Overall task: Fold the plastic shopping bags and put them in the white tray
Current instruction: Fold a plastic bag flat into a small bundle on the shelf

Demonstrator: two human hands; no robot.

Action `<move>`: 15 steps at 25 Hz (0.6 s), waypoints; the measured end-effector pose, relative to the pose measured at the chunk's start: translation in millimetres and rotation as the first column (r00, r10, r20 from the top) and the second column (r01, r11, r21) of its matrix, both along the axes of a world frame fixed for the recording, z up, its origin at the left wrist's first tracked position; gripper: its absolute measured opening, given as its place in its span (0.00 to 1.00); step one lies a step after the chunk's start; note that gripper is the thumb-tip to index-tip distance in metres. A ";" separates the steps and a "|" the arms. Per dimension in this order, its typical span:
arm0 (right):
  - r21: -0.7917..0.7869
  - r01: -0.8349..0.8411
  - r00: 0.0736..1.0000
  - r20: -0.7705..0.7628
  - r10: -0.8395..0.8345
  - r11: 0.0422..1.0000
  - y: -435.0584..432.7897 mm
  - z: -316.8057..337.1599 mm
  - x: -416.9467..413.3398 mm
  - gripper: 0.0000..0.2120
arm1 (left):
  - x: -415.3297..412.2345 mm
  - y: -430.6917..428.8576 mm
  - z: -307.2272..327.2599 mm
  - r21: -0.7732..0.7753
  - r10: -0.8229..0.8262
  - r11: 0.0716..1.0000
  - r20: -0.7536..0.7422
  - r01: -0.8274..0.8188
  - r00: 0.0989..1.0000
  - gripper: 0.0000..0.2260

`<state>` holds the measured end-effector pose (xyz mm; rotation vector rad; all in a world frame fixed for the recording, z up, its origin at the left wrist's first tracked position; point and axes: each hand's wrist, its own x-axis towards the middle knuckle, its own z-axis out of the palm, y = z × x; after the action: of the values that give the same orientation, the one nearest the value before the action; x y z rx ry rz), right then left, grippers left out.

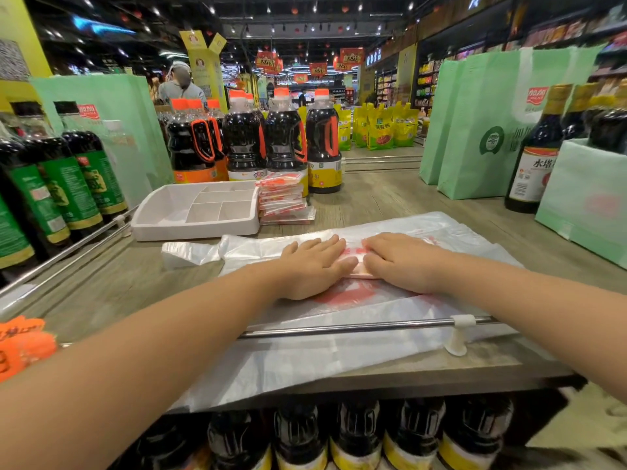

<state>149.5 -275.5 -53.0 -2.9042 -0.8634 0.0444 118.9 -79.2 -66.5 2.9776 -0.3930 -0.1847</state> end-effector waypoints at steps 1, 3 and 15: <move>0.038 0.009 0.997 0.079 -0.012 0.999 -0.7 0.7 -0.8 0.17 | -0.7 3.2 3.0 -0.033 -0.014 0.999 0.001 0.014 1.000 0.30; 0.098 0.015 0.980 0.197 -0.034 0.995 -4.4 3.6 -3.9 0.15 | -1.2 12.0 6.9 -0.068 -0.005 0.998 0.064 0.009 0.998 0.29; 0.093 -0.142 0.989 -0.018 0.144 0.986 4.0 -2.0 -8.4 0.21 | -12.0 4.6 10.8 -0.140 -0.001 0.990 0.207 0.031 0.978 0.18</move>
<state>141.1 -271.5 -54.9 -2.7471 -1.0395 0.0516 106.8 -74.6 -55.7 2.8600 -0.4337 0.1477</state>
